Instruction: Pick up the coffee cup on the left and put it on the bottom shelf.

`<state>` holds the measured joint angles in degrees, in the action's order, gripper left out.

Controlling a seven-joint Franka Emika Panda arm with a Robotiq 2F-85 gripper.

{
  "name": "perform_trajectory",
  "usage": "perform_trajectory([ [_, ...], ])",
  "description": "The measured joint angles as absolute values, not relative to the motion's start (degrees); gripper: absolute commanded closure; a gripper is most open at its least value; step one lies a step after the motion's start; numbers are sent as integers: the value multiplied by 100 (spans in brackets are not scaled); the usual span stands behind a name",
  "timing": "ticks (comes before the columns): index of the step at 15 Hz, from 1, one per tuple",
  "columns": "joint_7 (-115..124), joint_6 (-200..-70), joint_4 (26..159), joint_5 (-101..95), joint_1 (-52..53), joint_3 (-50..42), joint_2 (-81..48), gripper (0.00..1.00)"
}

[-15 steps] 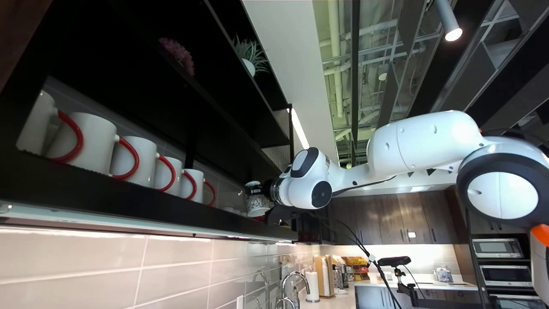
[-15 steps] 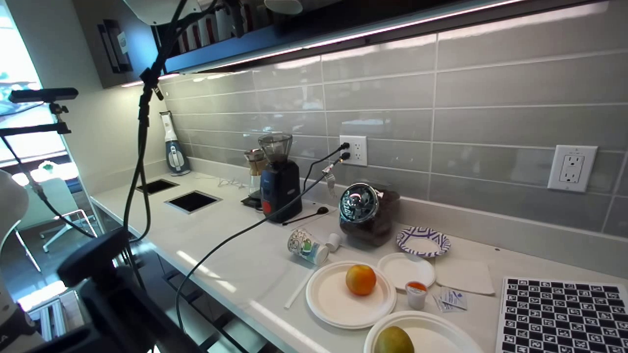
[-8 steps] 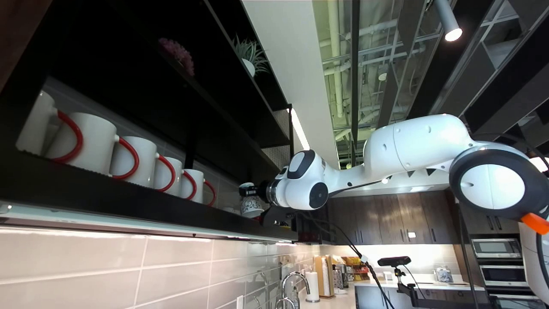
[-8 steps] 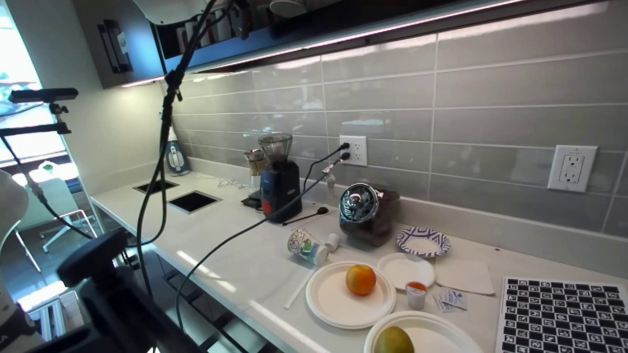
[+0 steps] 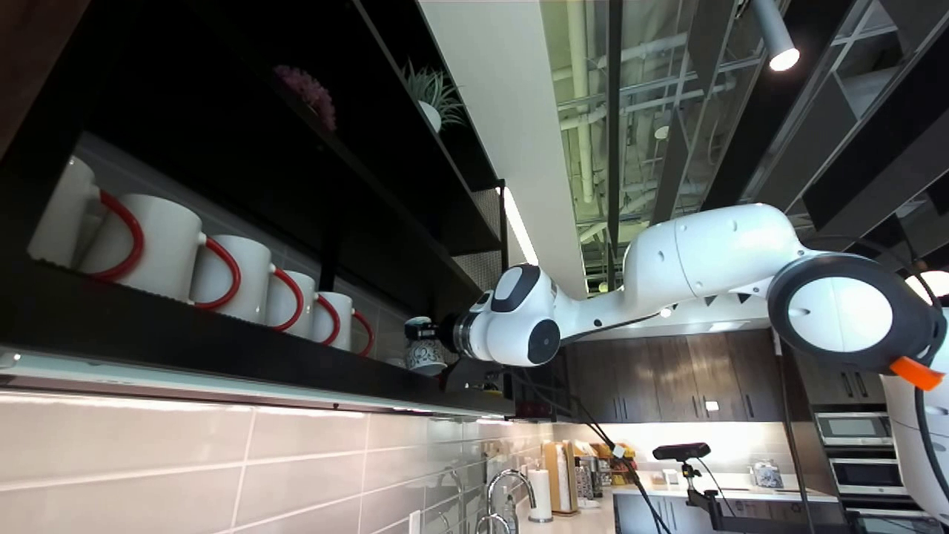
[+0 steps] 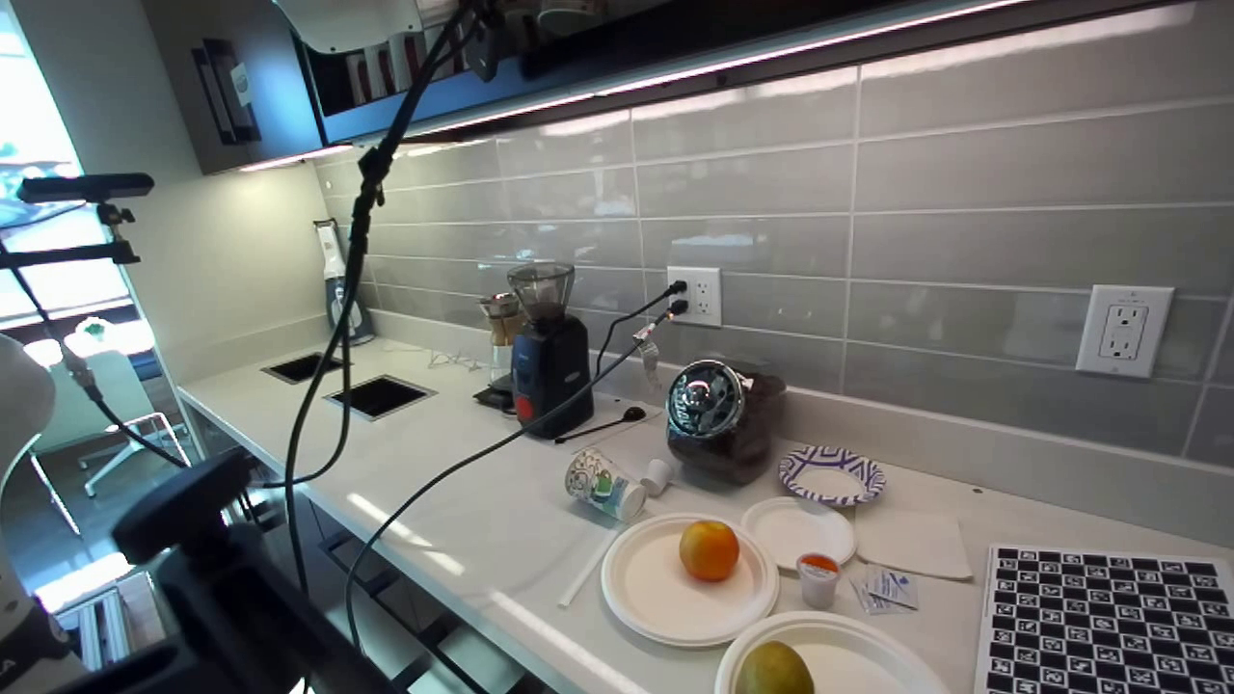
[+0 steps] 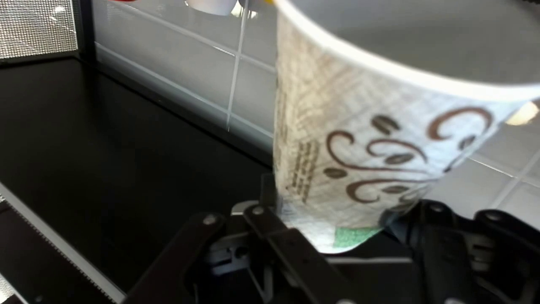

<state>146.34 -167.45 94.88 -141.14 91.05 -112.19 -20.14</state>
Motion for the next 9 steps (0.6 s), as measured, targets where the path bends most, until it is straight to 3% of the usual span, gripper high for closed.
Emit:
perform_trajectory([
  [9, 14631, -16632, 9366, -14220, 8922, -10814, -1767, 62],
])
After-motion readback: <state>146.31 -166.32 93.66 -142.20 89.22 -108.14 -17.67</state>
